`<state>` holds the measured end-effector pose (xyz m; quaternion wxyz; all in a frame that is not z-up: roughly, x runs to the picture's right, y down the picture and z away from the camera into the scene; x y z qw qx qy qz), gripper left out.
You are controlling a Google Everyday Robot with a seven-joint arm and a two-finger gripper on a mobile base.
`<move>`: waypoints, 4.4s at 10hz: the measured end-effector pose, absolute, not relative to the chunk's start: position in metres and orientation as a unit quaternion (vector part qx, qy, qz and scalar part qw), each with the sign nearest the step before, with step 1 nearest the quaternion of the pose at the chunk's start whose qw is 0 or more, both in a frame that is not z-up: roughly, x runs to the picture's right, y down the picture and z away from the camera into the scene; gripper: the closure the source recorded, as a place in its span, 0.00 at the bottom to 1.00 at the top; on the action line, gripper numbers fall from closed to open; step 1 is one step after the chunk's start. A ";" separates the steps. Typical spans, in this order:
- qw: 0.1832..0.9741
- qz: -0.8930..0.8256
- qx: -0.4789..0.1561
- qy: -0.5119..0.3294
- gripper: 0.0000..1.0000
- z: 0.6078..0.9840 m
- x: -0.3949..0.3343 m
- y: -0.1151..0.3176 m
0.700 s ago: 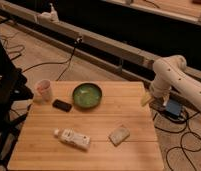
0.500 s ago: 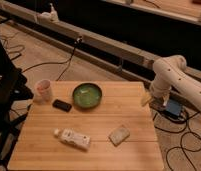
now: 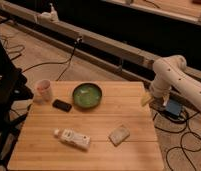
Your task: Place the white sponge in the ceramic bowl
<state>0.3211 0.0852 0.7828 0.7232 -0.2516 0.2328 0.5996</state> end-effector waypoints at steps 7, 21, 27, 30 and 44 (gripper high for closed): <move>0.723 0.600 -0.252 0.233 0.20 0.783 0.321 0.085; 0.640 0.699 -0.259 0.186 0.20 0.789 0.222 0.090; 0.652 0.674 -0.320 0.137 0.20 0.782 0.117 0.147; 0.658 0.663 -0.331 0.129 0.20 0.778 0.106 0.155; 0.652 0.638 -0.308 0.270 0.27 0.821 0.133 0.253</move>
